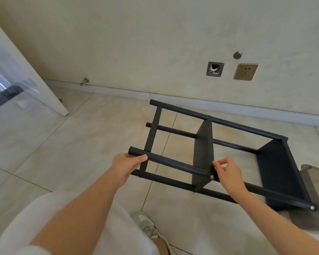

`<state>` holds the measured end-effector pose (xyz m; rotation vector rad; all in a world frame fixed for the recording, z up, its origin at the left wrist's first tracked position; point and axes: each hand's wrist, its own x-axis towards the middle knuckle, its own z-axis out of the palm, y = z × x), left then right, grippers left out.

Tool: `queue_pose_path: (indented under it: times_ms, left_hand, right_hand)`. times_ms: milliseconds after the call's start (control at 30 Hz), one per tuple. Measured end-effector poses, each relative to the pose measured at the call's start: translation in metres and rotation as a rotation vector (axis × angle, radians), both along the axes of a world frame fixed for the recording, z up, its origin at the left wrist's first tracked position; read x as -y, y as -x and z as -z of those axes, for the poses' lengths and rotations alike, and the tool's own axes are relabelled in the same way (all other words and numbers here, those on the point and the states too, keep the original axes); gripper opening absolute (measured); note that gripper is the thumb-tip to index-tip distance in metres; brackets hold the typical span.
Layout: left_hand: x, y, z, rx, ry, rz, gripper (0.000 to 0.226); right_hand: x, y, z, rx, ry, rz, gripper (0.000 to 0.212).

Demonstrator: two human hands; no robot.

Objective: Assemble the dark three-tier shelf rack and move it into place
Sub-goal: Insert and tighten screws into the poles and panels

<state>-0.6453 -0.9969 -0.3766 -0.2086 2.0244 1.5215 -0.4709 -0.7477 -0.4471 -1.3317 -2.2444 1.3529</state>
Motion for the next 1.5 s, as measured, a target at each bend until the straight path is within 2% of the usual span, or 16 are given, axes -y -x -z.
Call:
queue_pose_path:
  times_ms: [333,633,767,933,1167,1367,1500]
  left_hand:
    - [0.028,0.011,0.061,0.112,-0.036,-0.022,0.012]
    - [0.042,0.015,0.101,0.241,-0.118,-0.066,0.022]
    - [0.046,0.018,0.113,0.273,-0.127,-0.069,0.02]
    - [0.05,0.018,0.126,0.332,-0.142,-0.072,0.029]
    - [0.054,0.023,0.138,0.352,-0.148,-0.079,0.028]
    - [0.049,0.036,0.134,0.257,-0.049,0.003,0.034]
    - [0.041,0.047,0.133,0.004,0.208,0.143,0.048]
  right_hand:
    - [0.015,0.012,0.032,0.081,-0.003,-0.075,0.01]
    - [0.023,0.019,0.06,0.152,-0.031,-0.112,0.01]
    - [0.022,0.023,0.068,0.169,-0.053,-0.103,0.012]
    - [0.022,0.025,0.078,0.189,-0.134,-0.082,0.017]
    - [0.021,0.022,0.088,0.113,-0.2,-0.167,0.016]
    - [0.019,0.028,0.091,0.052,-0.28,-0.224,0.017]
    - [0.008,0.036,0.09,0.036,-0.312,-0.251,0.017]
